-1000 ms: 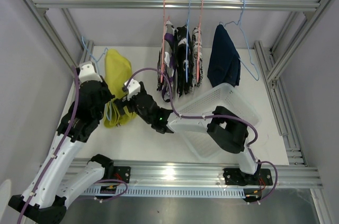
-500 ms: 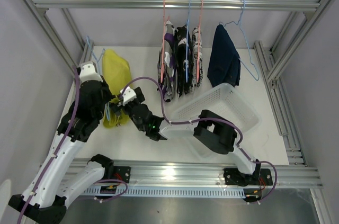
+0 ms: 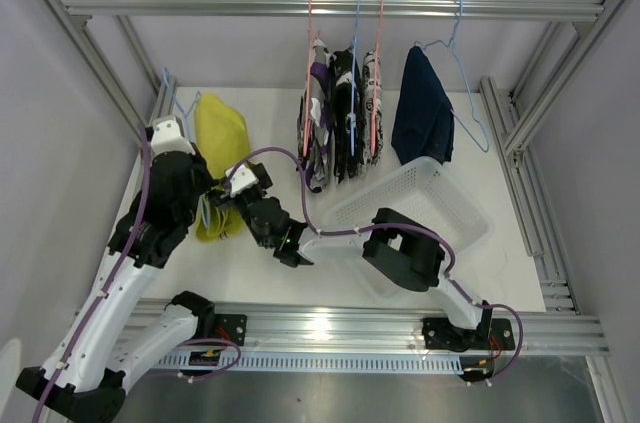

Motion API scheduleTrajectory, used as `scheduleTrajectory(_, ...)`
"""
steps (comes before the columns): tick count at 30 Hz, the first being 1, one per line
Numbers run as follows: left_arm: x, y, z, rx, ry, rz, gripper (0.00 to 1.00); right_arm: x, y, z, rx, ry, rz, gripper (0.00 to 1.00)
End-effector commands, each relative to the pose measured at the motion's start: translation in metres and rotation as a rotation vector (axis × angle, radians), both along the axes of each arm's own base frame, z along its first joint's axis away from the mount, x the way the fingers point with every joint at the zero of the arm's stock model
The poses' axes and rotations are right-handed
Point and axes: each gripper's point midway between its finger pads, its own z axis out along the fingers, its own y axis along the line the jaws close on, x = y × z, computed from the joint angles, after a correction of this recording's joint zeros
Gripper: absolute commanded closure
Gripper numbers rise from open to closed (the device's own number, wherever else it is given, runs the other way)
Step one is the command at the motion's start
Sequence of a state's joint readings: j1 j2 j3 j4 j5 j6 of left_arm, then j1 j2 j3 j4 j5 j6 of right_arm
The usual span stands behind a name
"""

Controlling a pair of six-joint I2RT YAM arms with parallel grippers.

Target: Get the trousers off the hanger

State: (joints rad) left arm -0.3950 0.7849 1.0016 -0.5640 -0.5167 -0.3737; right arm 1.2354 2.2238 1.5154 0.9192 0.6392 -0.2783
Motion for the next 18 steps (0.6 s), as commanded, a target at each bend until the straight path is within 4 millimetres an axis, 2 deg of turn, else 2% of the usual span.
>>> scheduleTrajectory(1, 0.006, -0.006, 0.026, -0.037, -0.085, -0.016, 1.0, -0.004, 0.008, 0.036, 0.136, -0.056, 0.02, 0.21)
scheduleTrajectory(6, 0.006, -0.007, 0.025, -0.038, -0.085, -0.02, 1.0, -0.005, 0.012, 0.037, 0.159, -0.055, 0.035, 0.57)
scheduleTrajectory(12, 0.006, -0.007, 0.025, -0.037, -0.082, -0.02, 0.99, -0.003, 0.013, 0.043, 0.178, -0.061, 0.043, 0.78)
scheduleTrajectory(13, 0.006, -0.007, 0.024, -0.036, -0.082, -0.021, 1.0, -0.003, 0.014, 0.044, 0.178, -0.061, 0.045, 0.78)
scheduleTrajectory(17, 0.007, -0.007, 0.025, -0.036, -0.082, -0.021, 1.0, -0.003, 0.013, 0.051, 0.186, -0.063, 0.054, 0.95)
scheduleTrajectory(18, 0.007, -0.007, 0.024, -0.035, -0.079, -0.021, 0.99, -0.003, 0.013, 0.059, 0.198, -0.066, 0.053, 0.98)
